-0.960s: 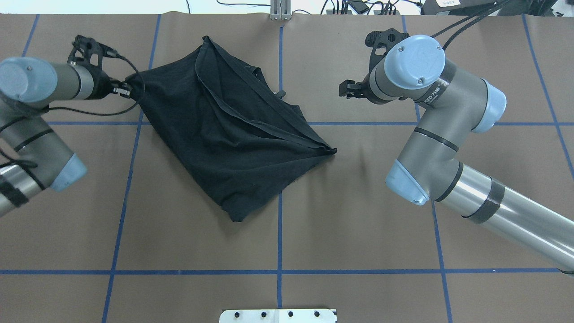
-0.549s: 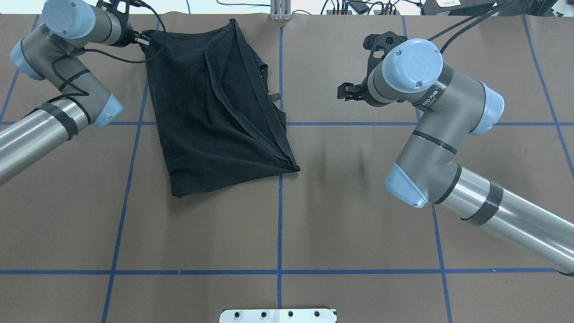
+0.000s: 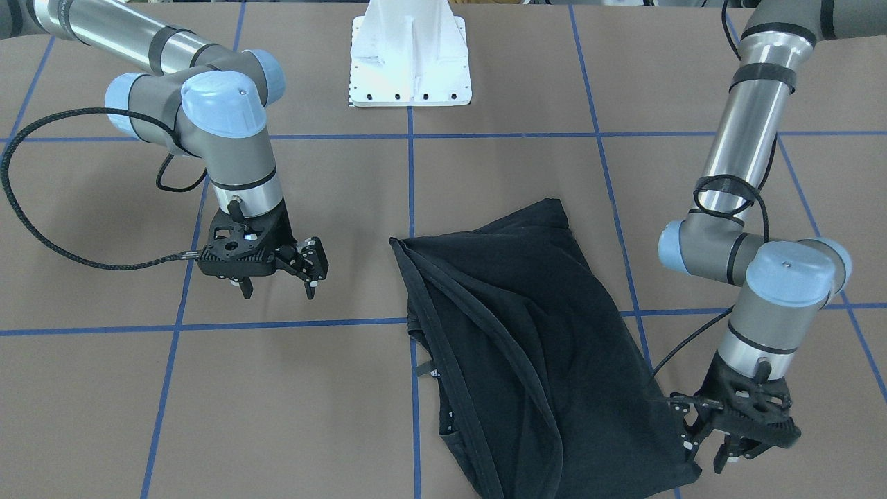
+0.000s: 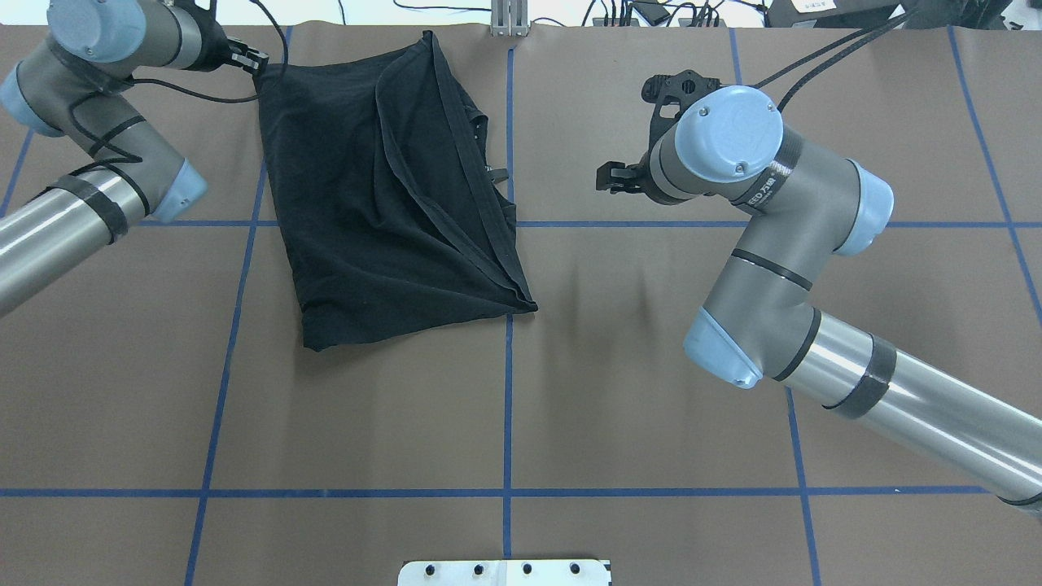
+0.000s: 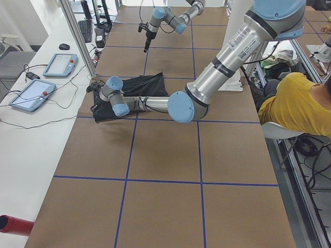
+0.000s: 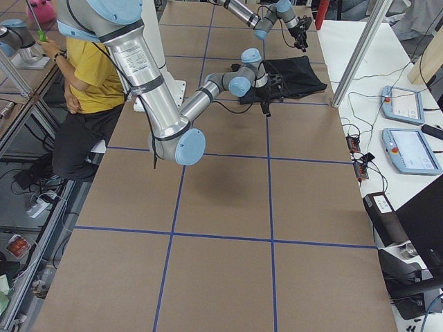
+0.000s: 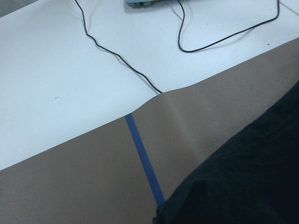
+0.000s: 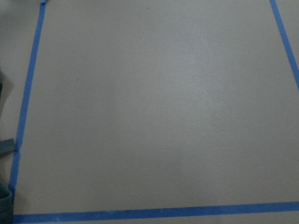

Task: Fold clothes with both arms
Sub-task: 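Move the right gripper onto the shirt's edge nearest it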

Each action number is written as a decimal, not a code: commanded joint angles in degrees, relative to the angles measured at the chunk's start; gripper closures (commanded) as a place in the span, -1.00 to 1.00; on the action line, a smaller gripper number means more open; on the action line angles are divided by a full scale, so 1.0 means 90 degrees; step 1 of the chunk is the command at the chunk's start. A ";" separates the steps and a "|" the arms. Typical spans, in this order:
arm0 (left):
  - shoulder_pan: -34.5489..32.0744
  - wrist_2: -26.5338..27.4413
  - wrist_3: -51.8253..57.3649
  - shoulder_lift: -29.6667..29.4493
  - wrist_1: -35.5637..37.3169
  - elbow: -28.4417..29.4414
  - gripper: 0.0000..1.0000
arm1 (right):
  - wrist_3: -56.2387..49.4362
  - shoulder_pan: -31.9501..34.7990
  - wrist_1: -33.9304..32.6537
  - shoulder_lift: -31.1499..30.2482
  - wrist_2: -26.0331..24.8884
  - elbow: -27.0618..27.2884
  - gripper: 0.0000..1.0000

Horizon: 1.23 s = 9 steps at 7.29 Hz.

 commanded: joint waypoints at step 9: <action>-0.0195 -0.0978 -0.0416 0.1473 -0.0125 -0.1695 -1.00 | 0.2314 -0.1059 0.1614 0.2378 -0.1187 -0.3642 -0.45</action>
